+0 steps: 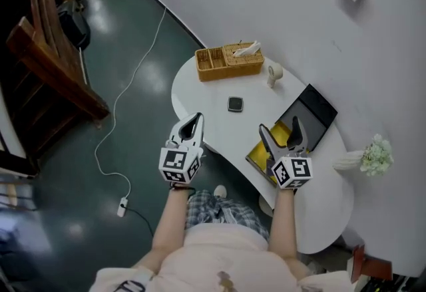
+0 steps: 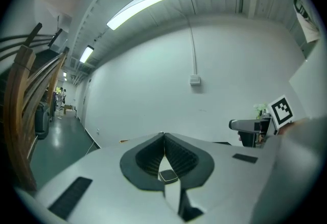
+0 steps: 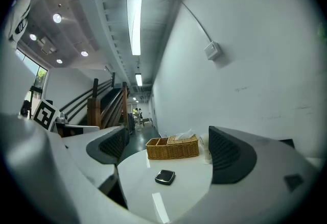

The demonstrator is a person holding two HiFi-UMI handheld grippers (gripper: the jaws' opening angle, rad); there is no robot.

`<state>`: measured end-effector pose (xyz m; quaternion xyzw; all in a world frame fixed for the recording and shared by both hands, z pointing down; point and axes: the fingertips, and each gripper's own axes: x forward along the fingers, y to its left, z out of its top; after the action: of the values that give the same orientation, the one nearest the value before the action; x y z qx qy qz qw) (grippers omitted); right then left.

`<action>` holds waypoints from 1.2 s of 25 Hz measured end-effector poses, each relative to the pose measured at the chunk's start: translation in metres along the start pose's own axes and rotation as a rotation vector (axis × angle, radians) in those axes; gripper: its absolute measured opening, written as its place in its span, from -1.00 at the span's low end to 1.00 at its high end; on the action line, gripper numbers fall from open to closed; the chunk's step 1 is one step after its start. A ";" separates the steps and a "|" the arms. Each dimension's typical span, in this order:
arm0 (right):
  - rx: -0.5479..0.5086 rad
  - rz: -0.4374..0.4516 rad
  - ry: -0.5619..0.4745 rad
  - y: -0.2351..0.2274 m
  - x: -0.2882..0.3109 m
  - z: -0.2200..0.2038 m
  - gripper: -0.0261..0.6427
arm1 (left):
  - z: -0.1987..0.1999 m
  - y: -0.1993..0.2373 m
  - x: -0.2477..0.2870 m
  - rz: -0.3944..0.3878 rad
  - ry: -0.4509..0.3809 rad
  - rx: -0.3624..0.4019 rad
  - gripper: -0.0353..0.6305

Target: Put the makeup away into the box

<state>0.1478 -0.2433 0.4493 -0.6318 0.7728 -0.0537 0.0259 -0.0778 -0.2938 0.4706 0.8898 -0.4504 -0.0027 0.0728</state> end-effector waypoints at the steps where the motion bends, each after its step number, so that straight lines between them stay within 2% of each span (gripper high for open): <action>1: 0.006 -0.002 0.003 -0.002 0.007 -0.001 0.58 | 0.001 0.003 0.007 -0.007 0.005 0.006 -0.81; 10: 0.038 -0.045 0.044 -0.013 0.063 -0.008 0.57 | 0.002 0.029 0.082 -0.074 0.053 0.011 -0.81; 18: 0.042 -0.045 0.110 -0.009 0.140 -0.019 0.57 | 0.001 0.047 0.151 -0.104 0.102 0.060 -0.81; 23: 0.040 -0.097 0.212 -0.012 0.189 -0.053 0.57 | -0.021 0.067 0.191 -0.086 0.167 0.047 -0.81; 30: 0.089 -0.204 0.425 -0.016 0.227 -0.137 0.57 | -0.071 0.088 0.214 -0.045 0.261 -0.014 -0.81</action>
<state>0.1033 -0.4622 0.5939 -0.6794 0.6899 -0.2217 -0.1152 -0.0165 -0.5076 0.5657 0.8919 -0.4172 0.1082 0.1369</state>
